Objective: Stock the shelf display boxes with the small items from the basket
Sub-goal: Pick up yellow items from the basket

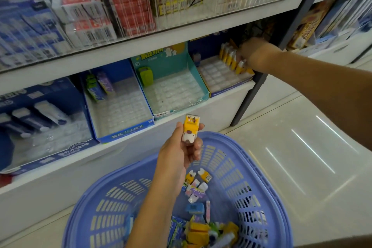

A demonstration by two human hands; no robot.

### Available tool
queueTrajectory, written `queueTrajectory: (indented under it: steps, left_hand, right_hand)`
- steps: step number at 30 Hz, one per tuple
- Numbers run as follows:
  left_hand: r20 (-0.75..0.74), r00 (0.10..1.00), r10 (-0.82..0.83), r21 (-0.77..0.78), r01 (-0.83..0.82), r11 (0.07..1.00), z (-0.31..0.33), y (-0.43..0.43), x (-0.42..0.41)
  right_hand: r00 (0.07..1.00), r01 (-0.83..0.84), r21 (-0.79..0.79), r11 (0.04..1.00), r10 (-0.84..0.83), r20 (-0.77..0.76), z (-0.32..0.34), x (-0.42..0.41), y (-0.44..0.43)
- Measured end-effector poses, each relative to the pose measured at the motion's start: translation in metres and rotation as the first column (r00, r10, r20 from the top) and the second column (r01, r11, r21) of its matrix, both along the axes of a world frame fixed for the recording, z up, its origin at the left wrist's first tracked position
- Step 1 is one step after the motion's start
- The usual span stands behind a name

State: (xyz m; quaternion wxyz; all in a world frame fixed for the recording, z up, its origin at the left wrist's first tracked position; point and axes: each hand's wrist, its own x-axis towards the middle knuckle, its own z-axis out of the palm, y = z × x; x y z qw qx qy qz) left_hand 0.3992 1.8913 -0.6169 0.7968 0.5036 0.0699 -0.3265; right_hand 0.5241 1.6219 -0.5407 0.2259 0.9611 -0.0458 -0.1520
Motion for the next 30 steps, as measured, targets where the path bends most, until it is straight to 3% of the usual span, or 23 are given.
queueTrajectory:
  steps: [8, 11, 13, 15, 17, 21, 25, 27, 30]
  left_hand:
    - [-0.049, 0.998, -0.048, 0.002, 0.048, 0.999, 0.005, -0.004, -0.002]
    - [0.014, 0.999, -0.043, 0.106, 0.042, 0.994, 0.005, 0.000, -0.002]
    - [0.100, 0.994, -0.040, 0.232, 0.016, 0.973, 0.006, 0.000, 0.000]
    - [0.211, 0.974, -0.081, 0.367, -0.002, 0.930, 0.011, -0.005, 0.001]
    - [0.351, 0.921, -0.169, 0.481, -0.022, 0.876, 0.021, -0.015, 0.002]
    - [0.565, 0.767, -0.305, 0.601, -0.128, 0.789, 0.042, -0.041, 0.012]
    - [0.629, 0.684, -0.371, 0.631, -0.170, 0.757, 0.053, -0.059, 0.026]
    - [0.643, 0.663, -0.383, 0.624, -0.165, 0.764, 0.055, -0.067, 0.033]
    - [0.713, 0.587, -0.384, 0.607, -0.242, 0.757, 0.057, -0.079, 0.043]
  right_hand:
    - [1.000, -0.023, -0.066, 0.998, 0.022, -0.022, 0.004, -0.009, 0.003]
    - [0.995, -0.085, -0.084, 0.993, 0.089, 0.053, 0.008, -0.019, 0.016]
    - [0.974, -0.203, 0.095, 0.975, 0.191, 0.125, 0.015, -0.032, 0.031]
    - [0.967, -0.238, 0.443, 0.864, 0.253, 0.027, 0.024, -0.054, 0.052]
    - [0.936, -0.255, 0.542, 0.801, 0.346, -0.070, 0.027, -0.077, 0.072]
    - [0.867, -0.464, 0.384, 0.798, 0.499, 0.010, 0.021, -0.098, 0.090]
    - [0.790, -0.612, 0.101, 0.785, 0.598, 0.135, 0.021, -0.095, 0.070]
    - [0.800, -0.595, 0.091, 0.798, 0.578, 0.164, 0.023, -0.091, 0.057]
    - [0.847, -0.529, 0.209, 0.822, 0.499, 0.181, 0.028, -0.074, 0.036]
